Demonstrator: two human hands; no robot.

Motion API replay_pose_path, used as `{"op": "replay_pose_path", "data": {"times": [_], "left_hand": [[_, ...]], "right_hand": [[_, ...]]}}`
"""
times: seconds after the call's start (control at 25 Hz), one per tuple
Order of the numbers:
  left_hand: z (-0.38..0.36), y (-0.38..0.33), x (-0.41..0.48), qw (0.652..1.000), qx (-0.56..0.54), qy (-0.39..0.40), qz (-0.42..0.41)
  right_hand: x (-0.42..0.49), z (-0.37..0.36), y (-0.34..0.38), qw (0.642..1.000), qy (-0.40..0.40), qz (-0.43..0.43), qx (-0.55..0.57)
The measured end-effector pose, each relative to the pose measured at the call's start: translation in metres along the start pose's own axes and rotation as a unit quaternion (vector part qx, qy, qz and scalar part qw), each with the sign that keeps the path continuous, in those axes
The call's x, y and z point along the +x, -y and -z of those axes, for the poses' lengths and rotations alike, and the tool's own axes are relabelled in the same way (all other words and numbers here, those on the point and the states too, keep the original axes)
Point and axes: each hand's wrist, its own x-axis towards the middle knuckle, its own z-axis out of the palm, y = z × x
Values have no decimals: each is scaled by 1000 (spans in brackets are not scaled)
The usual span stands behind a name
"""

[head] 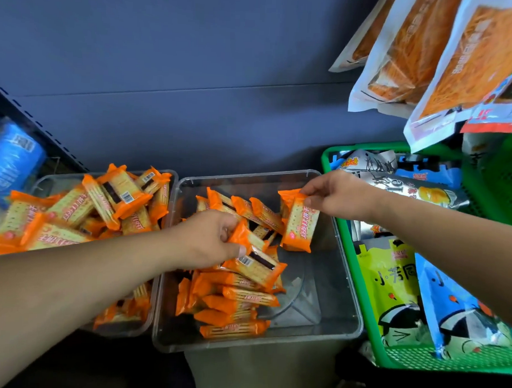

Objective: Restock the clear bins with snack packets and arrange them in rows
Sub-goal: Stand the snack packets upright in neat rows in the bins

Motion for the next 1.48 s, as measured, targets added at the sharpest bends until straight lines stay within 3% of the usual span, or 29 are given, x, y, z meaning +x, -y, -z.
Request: {"op": "replay_pose_path", "data": {"times": [0.2, 0.36, 0.48, 0.64, 0.76, 0.88, 0.96, 1.08, 1.16, 1.28, 1.48], "left_hand": [[20, 9, 22, 997, 64, -41, 34], [34, 8, 26, 988, 89, -120, 25], [43, 8, 27, 986, 97, -128, 37], [52, 10, 25, 980, 137, -145, 25], [53, 6, 23, 958, 244, -146, 43], [64, -5, 19, 947, 277, -156, 48], [76, -10, 15, 954, 231, -189, 35], [67, -19, 10, 971, 27, -238, -4], [43, -32, 8, 970, -69, -228, -48], [12, -49, 11, 975, -70, -185, -98], [5, -51, 15, 971, -121, -174, -109]], "right_hand": [[-5, -1, 7, 995, -25, 29, 93], [-4, -14, 14, 986, -17, -34, 164], [-4, -23, 13, 981, -32, -69, 180], [-6, -23, 16, 931, 33, -124, 343], [-5, -19, 14, 933, 64, -125, 330], [-4, -17, 13, 957, 28, -109, 269], [-4, -13, 12, 957, 10, -99, 273], [-6, -10, 11, 944, 26, -94, 316], [-8, -11, 13, 934, 39, -98, 342], [-10, -12, 18, 914, 54, -77, 396], [-12, -1, 17, 906, 67, -56, 415]]}}
